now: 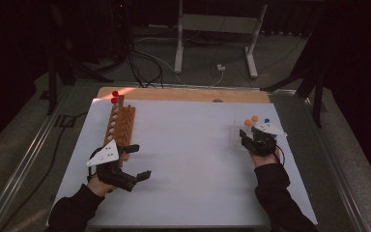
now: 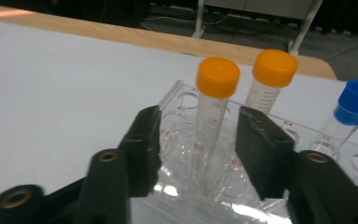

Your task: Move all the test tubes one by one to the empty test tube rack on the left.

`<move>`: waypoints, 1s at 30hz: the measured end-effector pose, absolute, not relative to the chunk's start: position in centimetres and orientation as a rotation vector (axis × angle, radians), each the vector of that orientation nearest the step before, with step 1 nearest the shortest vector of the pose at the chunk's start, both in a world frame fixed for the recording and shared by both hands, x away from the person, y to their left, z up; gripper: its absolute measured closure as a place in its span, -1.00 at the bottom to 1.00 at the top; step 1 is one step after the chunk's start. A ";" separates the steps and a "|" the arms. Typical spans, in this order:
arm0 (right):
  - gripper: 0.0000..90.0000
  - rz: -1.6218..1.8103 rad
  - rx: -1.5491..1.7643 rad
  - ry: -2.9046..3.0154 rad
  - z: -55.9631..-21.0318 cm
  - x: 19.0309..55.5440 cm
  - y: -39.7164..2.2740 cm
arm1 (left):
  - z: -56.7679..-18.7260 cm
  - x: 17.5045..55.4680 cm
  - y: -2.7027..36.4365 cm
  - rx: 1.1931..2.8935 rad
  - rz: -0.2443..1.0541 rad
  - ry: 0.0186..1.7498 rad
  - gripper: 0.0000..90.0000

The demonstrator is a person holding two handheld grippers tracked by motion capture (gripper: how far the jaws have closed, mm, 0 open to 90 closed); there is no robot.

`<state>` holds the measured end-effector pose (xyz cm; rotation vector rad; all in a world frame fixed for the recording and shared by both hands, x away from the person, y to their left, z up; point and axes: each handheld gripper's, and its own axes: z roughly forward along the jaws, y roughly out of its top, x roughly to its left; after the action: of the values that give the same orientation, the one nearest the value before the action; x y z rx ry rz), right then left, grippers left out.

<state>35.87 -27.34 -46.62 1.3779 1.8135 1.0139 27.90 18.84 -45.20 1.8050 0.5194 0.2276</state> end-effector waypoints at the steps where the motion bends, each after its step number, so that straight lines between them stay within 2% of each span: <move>1: 0.20 1.021 1.389 1.813 -46.7 36.1 -27.4 | -45.2 27.9 18.8 1.807 0.228 0.519 -0.99; 19: 0.64 0.980 1.452 1.783 -47.7 38.0 -27.0 | -45.4 28.0 19.1 1.804 0.218 0.523 -0.99; 30: 0.68 0.989 1.398 1.783 -46.8 37.7 -27.1 | -45.7 28.0 18.8 1.806 0.193 0.509 -0.99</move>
<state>37.70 -27.13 -46.76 1.3978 1.7833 0.9887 28.02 18.82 -45.65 1.8058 0.5087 0.1930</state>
